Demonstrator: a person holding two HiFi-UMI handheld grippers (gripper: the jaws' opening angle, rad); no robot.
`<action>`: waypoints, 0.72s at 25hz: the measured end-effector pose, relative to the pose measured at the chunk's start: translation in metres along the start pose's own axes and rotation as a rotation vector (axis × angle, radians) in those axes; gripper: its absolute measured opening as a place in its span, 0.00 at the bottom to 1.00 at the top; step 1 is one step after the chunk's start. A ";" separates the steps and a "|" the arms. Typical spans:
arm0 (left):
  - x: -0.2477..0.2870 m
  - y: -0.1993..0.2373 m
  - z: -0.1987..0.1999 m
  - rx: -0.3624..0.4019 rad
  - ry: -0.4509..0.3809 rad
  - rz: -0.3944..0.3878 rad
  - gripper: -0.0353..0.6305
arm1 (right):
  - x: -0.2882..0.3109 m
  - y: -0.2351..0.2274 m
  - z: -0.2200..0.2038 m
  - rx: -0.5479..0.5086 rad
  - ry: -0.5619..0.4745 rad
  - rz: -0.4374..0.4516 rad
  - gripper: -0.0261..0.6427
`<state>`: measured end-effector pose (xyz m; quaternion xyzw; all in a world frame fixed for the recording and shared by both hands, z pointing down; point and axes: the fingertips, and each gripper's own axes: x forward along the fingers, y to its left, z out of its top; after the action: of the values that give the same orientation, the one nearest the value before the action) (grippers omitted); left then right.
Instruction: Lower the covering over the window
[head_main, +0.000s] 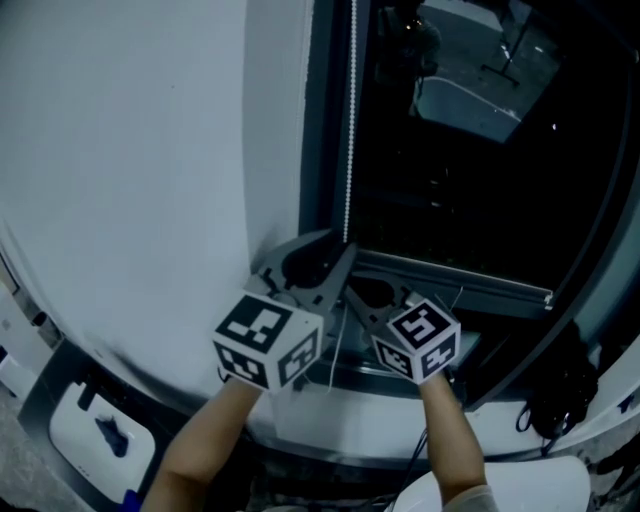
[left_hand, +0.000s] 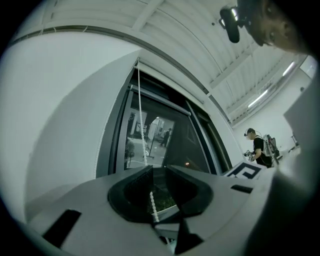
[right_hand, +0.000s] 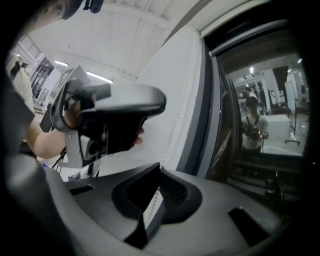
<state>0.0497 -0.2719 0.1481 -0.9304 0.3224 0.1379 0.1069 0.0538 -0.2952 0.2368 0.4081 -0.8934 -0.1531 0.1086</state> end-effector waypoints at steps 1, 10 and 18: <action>0.004 0.001 0.002 0.004 0.002 0.001 0.15 | -0.001 0.002 -0.008 0.010 0.009 0.002 0.05; 0.021 0.014 0.015 0.017 -0.001 0.031 0.15 | -0.010 0.015 -0.047 0.065 0.037 0.017 0.05; 0.039 0.019 0.026 0.026 0.020 0.033 0.15 | -0.006 0.033 -0.066 0.028 0.091 0.041 0.05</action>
<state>0.0621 -0.3016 0.1083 -0.9248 0.3404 0.1264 0.1133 0.0555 -0.2826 0.3094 0.3980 -0.8977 -0.1196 0.1462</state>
